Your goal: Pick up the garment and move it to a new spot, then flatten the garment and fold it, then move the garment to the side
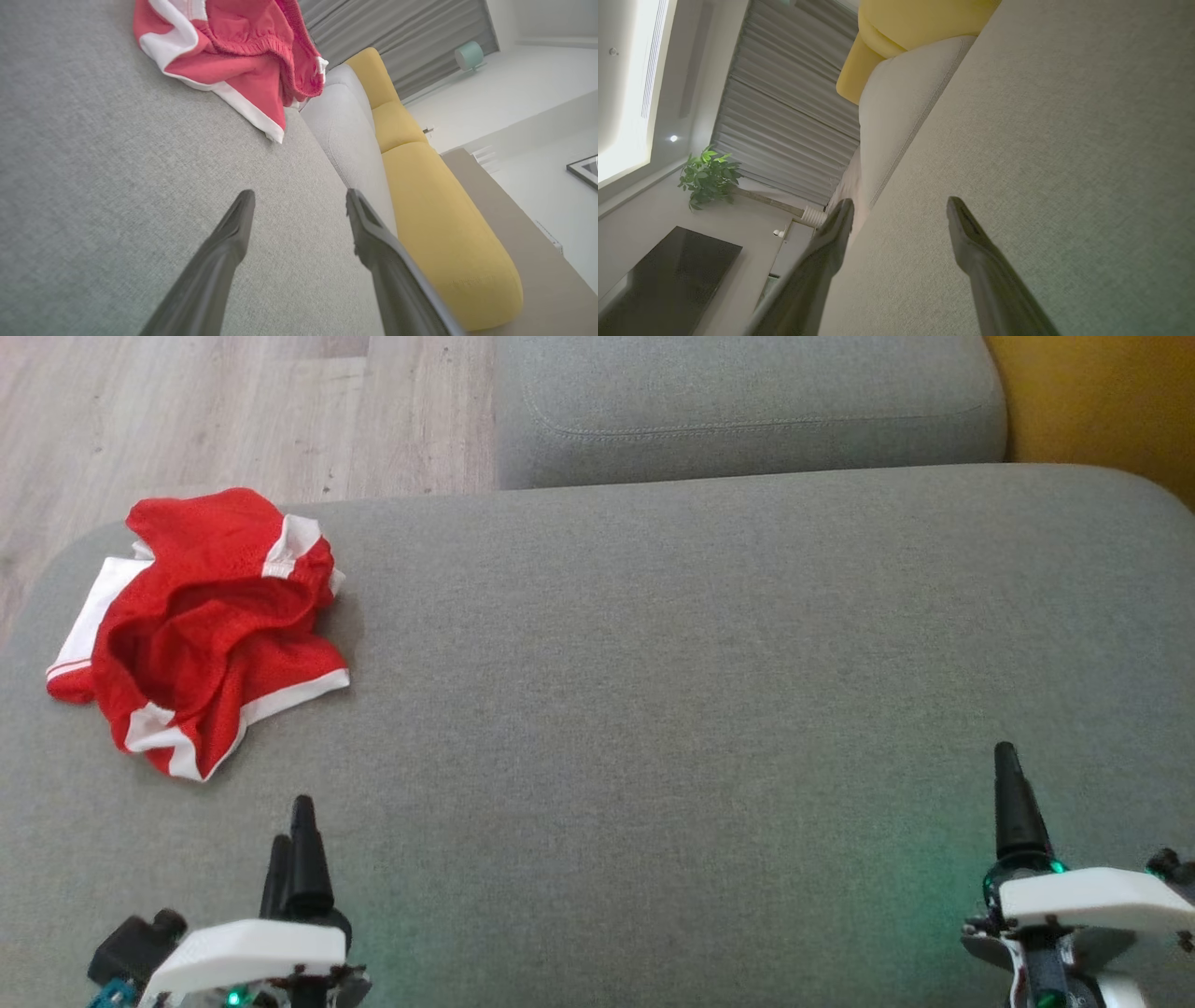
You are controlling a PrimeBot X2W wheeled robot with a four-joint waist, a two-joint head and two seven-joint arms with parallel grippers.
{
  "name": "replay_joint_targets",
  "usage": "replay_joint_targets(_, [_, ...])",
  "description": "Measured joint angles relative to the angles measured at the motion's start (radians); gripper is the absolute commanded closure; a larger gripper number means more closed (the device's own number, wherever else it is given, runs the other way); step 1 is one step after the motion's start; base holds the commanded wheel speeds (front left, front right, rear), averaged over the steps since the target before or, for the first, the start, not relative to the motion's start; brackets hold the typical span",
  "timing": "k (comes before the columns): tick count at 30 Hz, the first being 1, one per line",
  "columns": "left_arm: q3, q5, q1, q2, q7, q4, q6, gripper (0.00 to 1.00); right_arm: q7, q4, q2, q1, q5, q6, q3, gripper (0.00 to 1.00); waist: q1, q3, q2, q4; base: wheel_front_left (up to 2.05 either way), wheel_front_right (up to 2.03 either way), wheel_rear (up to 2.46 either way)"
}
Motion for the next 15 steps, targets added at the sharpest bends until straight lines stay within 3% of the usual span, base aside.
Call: replay_joint_targets(15, [-0.038, 0.218, 0.007, 0.006, -0.036, -0.008, 0.0, 0.0, -0.043, -0.02, 0.0, 0.002, -0.196, 0.0, 0.024, 0.0, 0.0, -0.005, 0.0, 0.013, 0.0, 0.0, 0.0])
